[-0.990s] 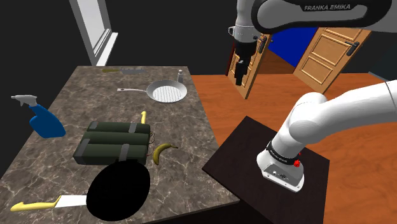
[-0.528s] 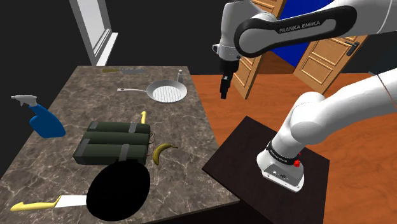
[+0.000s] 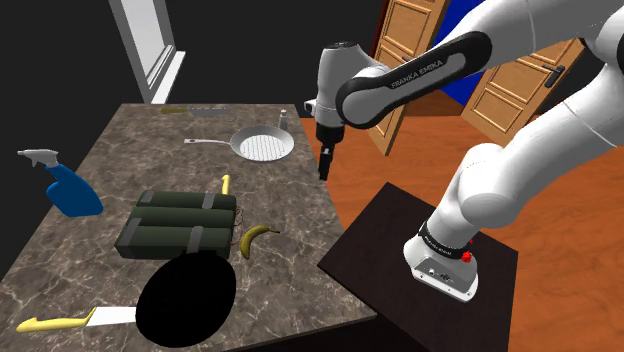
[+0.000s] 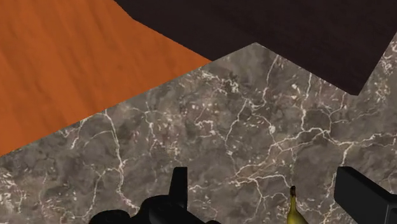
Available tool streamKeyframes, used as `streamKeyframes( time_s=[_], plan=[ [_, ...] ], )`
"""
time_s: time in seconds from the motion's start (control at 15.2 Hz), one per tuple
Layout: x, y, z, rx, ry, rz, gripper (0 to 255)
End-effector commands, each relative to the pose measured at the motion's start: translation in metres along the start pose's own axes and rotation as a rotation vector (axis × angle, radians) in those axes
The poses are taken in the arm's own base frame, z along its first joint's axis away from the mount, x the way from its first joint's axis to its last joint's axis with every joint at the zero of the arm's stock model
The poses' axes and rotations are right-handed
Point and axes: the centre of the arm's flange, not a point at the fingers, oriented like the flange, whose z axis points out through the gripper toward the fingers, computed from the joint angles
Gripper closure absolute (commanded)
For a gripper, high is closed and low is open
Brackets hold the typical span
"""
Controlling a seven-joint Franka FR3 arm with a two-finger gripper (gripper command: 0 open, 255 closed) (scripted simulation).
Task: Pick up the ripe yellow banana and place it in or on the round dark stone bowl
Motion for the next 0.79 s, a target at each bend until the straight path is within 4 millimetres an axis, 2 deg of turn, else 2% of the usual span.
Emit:
streamKeyframes(
  time_s=[0.0, 0.73],
  plan=[
    [0.014, -0.007, 0.017, 0.01, 0.018, -0.038, 0],
    [0.093, -0.057, 0.114, 0.063, 0.102, -0.241, 0]
  ],
)
